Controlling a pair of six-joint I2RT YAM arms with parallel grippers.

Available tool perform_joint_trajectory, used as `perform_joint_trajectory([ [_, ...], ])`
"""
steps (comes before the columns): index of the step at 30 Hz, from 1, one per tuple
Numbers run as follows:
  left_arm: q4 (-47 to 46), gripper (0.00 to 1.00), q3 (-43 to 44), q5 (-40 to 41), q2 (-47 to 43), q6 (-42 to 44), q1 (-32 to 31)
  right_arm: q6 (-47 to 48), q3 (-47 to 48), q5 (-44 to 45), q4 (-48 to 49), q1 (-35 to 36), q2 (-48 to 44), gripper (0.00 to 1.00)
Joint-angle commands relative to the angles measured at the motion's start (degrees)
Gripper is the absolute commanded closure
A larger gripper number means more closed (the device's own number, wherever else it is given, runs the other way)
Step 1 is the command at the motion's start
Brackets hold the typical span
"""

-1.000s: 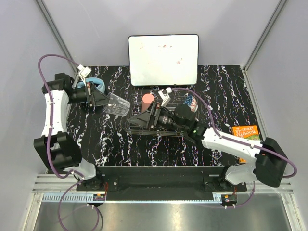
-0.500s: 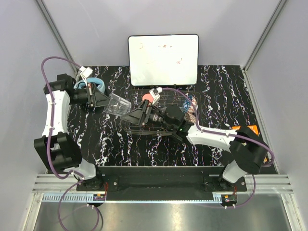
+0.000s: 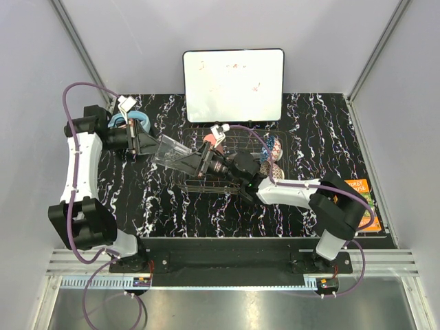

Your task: Load the mixed dishes into the dish rack

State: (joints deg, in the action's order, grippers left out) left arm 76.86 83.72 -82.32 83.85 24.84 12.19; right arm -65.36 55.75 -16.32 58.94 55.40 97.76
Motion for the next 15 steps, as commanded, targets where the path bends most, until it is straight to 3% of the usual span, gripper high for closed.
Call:
perform_joint_trajectory([
  [1,4.7,1.0,-0.3,-14.3,-2.3,-3.0,-0.7,2.3,0.8,2.2,9.3,0.1,0.6,0.0],
  [5,3.5,1.0,-1.3,-14.3,-2.8,-4.2,-0.8,2.9,-2.2,6.5,13.0,0.2,-0.1,0.0],
  [15,2.2,1.0,-2.4,-14.3,-3.4,-5.7,-1.5,1.8,-0.4,5.9,15.5,0.0,1.6,0.0],
])
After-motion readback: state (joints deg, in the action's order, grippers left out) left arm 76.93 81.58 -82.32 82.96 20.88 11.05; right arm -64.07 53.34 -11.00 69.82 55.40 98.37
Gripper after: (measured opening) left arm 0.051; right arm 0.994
